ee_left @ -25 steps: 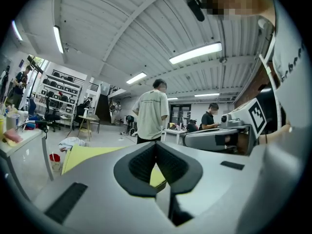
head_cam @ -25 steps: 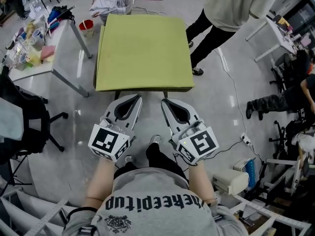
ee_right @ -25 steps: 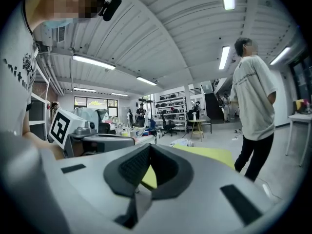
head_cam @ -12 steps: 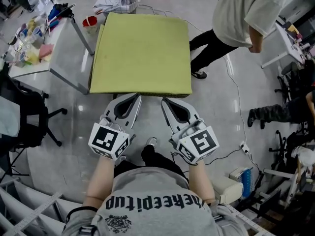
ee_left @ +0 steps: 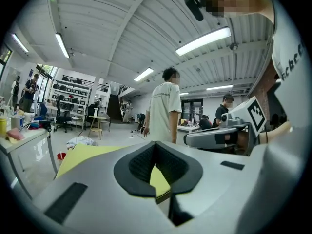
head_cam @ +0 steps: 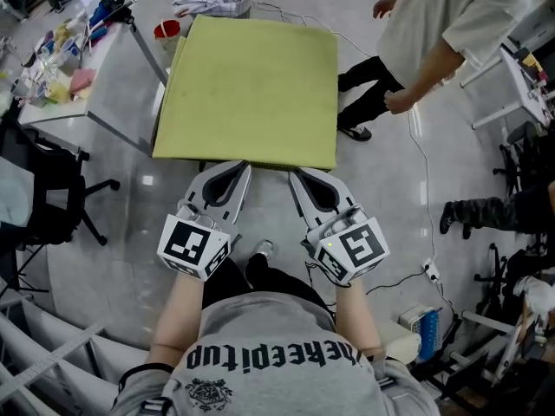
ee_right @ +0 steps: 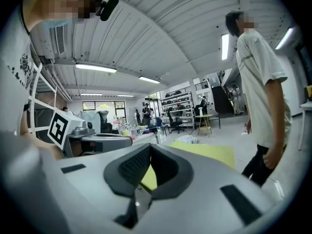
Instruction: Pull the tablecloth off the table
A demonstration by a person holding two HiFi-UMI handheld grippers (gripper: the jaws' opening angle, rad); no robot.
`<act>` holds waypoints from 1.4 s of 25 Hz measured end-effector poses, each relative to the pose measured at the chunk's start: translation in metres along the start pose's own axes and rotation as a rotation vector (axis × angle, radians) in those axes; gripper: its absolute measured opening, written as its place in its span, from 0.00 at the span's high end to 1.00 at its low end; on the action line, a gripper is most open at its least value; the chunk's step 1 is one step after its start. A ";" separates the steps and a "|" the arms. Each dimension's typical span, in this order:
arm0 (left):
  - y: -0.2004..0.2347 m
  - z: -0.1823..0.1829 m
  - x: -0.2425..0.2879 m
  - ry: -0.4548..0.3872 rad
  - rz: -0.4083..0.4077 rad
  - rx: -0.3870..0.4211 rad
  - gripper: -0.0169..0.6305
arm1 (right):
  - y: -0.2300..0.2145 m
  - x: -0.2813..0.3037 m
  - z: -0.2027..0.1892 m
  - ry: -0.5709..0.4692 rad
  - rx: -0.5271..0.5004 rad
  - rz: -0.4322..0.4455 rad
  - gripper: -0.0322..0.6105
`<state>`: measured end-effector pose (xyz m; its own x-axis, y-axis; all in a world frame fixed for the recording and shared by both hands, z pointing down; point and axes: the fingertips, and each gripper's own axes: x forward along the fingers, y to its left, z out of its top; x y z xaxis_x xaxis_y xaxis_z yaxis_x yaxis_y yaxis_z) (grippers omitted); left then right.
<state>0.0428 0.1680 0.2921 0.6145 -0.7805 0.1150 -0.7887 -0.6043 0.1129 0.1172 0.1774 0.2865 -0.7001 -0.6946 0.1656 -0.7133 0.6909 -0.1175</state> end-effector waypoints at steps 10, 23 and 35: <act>0.015 -0.013 0.000 0.039 0.008 -0.011 0.95 | -0.015 0.005 -0.010 -0.002 0.049 -0.043 0.93; 0.065 -0.018 0.015 0.076 -0.040 -0.012 0.95 | -0.036 0.044 -0.014 0.008 0.097 -0.123 0.93; 0.127 -0.033 0.032 0.124 -0.006 -0.022 0.95 | -0.052 0.090 -0.025 0.057 0.122 -0.152 0.93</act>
<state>-0.0369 0.0715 0.3428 0.6175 -0.7505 0.2354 -0.7855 -0.6039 0.1353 0.0921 0.0843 0.3321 -0.5834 -0.7742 0.2457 -0.8119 0.5470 -0.2042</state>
